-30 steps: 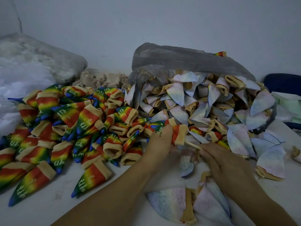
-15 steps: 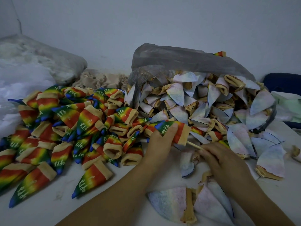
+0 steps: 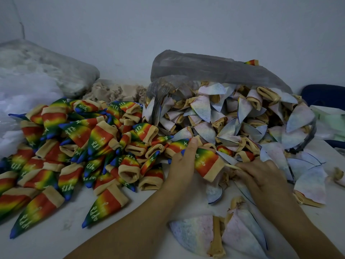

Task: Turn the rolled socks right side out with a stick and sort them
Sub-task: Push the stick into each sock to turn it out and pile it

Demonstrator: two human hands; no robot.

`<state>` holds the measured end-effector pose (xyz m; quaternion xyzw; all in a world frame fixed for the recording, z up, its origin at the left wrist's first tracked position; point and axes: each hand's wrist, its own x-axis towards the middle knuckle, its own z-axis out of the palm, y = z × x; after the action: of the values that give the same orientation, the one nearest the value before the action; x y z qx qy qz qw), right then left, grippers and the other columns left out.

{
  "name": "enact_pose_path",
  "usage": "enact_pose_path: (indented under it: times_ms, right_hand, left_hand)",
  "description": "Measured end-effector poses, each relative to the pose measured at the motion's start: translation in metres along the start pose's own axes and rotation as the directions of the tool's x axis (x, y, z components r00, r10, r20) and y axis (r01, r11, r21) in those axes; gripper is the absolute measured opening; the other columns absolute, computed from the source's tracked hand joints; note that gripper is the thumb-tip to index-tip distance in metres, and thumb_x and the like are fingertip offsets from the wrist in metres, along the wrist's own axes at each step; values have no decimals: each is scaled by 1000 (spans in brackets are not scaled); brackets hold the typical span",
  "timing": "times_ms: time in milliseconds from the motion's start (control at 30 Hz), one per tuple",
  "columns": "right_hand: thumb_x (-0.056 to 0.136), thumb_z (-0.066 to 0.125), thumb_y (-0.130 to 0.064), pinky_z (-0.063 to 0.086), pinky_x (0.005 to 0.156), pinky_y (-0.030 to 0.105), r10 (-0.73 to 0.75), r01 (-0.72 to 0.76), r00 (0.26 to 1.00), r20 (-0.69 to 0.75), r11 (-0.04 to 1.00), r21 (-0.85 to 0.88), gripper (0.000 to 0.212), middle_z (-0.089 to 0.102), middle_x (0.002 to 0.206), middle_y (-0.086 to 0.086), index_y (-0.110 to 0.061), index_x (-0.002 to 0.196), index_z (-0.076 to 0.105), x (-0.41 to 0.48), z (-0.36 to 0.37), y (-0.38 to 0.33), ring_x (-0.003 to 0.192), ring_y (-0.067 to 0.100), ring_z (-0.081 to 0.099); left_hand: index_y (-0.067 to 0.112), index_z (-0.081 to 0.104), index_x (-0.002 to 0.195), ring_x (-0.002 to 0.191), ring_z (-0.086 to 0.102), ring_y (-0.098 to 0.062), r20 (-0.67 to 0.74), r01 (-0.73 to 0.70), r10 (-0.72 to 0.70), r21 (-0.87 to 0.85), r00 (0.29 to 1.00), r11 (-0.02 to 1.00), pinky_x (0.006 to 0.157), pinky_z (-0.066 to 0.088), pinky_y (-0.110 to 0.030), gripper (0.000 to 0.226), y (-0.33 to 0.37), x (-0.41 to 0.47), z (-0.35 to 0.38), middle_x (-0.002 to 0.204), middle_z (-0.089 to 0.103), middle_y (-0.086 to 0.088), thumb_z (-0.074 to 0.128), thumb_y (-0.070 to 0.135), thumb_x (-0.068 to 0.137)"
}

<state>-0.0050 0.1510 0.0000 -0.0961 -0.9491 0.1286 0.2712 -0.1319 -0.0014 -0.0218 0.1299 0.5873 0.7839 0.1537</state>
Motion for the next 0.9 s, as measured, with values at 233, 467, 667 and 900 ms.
enact_pose_path:
  times_ms: [233, 467, 667, 900]
  right_hand:
    - [88, 38, -40, 43, 70, 20, 13, -22, 998, 68, 989, 145, 42, 70, 97, -4, -21, 109, 69, -9, 3, -10, 87, 12, 62]
    - [93, 46, -42, 42, 66, 11, 87, -162, 958, 272, 950, 267, 16, 64, 80, -27, -53, 85, 54, -11, 6, -23, 79, -7, 57]
    - [94, 47, -36, 37, 64, 2, 68, -219, 925, 374, 900, 378, 22, 63, 81, -35, -43, 80, 63, -9, 4, -23, 83, -19, 53]
    - [87, 37, -49, 47, 69, 28, 52, -63, 994, 100, 992, 113, 41, 68, 95, -10, -31, 107, 68, -4, 5, -7, 85, 9, 59]
  left_hand:
    - [23, 65, 88, 74, 70, -7, -64, -48, 57, 139, 996, 989, 76, 50, -29, 54, 5, -1, 0, 68, 70, 10, 49, 74, 82]
    - [36, 69, 65, 72, 68, -19, -85, -93, 105, 135, 991, 986, 72, 57, -41, 37, 9, 1, 3, 77, 70, -6, 46, 64, 71]
    - [26, 63, 81, 76, 68, -18, -107, -65, 77, 115, 991, 991, 62, 51, -27, 39, 10, -1, 4, 79, 70, -4, 50, 62, 76]
    - [19, 73, 85, 89, 72, -17, 135, -71, 55, 116, 989, 991, 92, 53, -38, 54, 4, -6, -1, 83, 74, -2, 54, 69, 79]
